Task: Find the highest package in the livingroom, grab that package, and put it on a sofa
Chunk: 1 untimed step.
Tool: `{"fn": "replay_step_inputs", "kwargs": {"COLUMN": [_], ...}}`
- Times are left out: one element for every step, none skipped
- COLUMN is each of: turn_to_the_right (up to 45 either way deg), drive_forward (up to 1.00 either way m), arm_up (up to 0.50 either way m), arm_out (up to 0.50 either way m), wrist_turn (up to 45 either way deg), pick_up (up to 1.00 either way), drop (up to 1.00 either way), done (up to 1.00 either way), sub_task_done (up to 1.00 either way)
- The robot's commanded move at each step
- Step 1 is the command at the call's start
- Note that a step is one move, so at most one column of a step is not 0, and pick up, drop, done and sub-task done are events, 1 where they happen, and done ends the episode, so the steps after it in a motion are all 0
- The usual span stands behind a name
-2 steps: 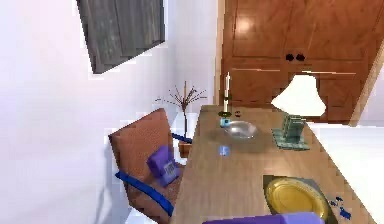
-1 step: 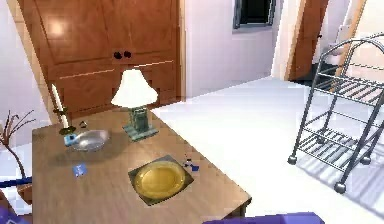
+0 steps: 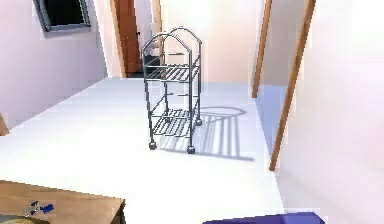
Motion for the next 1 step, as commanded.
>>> {"fn": "replay_step_inputs", "kwargs": {"turn_to_the_right": [21.0], "drive_forward": [0.0], "arm_up": [0.0], "arm_out": [0.0], "wrist_turn": [0.0], "pick_up": [0.0], "drop": [0.0], "done": [0.0], "sub_task_done": [0.0]}}
